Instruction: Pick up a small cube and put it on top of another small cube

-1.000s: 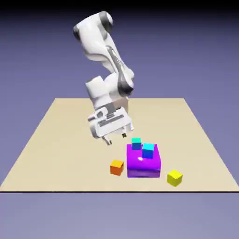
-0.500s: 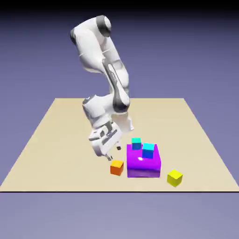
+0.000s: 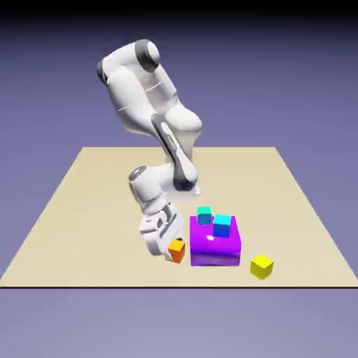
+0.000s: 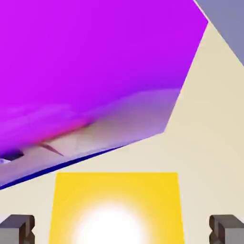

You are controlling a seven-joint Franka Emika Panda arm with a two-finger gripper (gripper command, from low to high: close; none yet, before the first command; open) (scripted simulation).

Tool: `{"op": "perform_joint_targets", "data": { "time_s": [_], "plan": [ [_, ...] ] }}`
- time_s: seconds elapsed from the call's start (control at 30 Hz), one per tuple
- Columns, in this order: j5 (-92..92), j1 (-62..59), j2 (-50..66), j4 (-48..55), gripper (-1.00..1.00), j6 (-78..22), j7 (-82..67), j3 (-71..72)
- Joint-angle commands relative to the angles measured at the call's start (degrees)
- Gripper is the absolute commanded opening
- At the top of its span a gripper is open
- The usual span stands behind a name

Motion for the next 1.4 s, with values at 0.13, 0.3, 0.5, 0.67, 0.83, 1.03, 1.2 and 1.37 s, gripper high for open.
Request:
{"op": "perform_joint_targets", "data": {
  "time_s": [0.13, 0.3, 0.5, 0.67, 0.83, 1.03, 1.2, 1.37],
  "plan": [
    [1.33, -8.3, 4.12, -1.34, -1.0, -4.28, -0.3, 7.82],
    [3.0, -18.67, 9.28, -3.02, -1.0, -9.62, -0.68, 17.6],
    [1.36, -23.98, 10.39, 1.37, -1.0, -17.09, 3.52, 28.97],
    [-6.2, -27.22, 7.43, 5.56, -1.0, -29.05, 4.61, 39.35],
    [-14.1, -30.38, 4.26, 9.43, -1.0, -41.18, 5.19, 49.39],
    [-18.54, -32.15, 3.06, 10.5, -1.0, -49.87, 1.43, 54.83],
    [-6.09, -31.87, 12.51, 9.8, -1.0, -48.19, -8.11, 55.39],
    [6.36, -31.58, 21.97, 9.09, -1.0, -46.51, -17.64, 55.94]
  ]
}}
